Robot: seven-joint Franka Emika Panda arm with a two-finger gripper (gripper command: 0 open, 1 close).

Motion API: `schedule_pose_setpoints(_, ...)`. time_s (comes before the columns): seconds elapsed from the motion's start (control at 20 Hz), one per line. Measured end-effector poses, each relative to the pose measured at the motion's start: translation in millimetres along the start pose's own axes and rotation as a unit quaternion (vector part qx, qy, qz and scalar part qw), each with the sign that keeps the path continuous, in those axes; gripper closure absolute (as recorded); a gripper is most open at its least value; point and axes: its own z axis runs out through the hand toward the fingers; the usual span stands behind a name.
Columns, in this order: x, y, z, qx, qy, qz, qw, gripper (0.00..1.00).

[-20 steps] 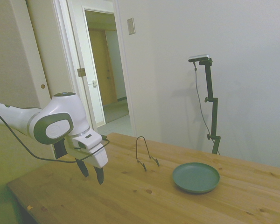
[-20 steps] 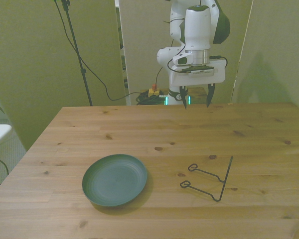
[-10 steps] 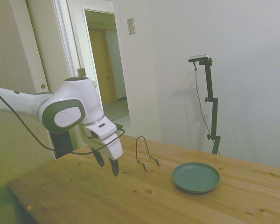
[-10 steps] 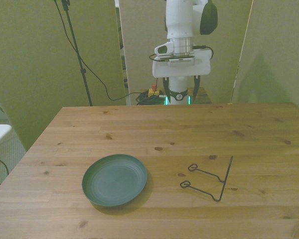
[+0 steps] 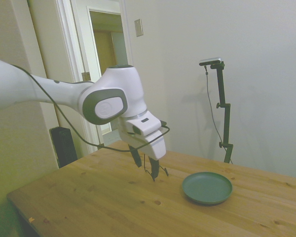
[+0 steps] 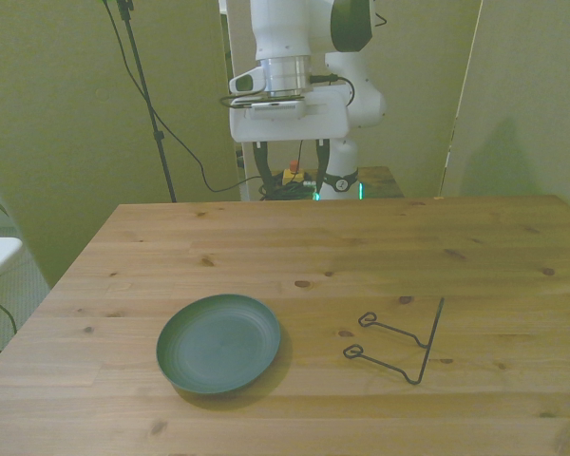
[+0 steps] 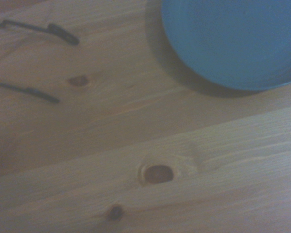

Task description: Load the plate

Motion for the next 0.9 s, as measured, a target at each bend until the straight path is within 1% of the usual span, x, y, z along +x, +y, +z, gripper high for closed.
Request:
schedule_pose_setpoints(0.25, 41, -10, 12, -0.012, 0.002, 0.011, 0.9999, 0.00)
schedule_pose_setpoints(0.45, 46, -13, 15, -0.012, 0.000, 0.000, 0.9999, 0.00)
schedule_pose_setpoints(0.5, 42, -12, 10, -0.009, -0.007, -0.020, 0.9997, 0.00)
schedule_pose_setpoints(0.7, 45, -15, 3, -0.001, -0.003, -0.017, 0.9998, 0.00)
schedule_pose_setpoints(0.9, 65, -33, -14, 0.018, 0.010, 0.000, 0.9998, 0.00)
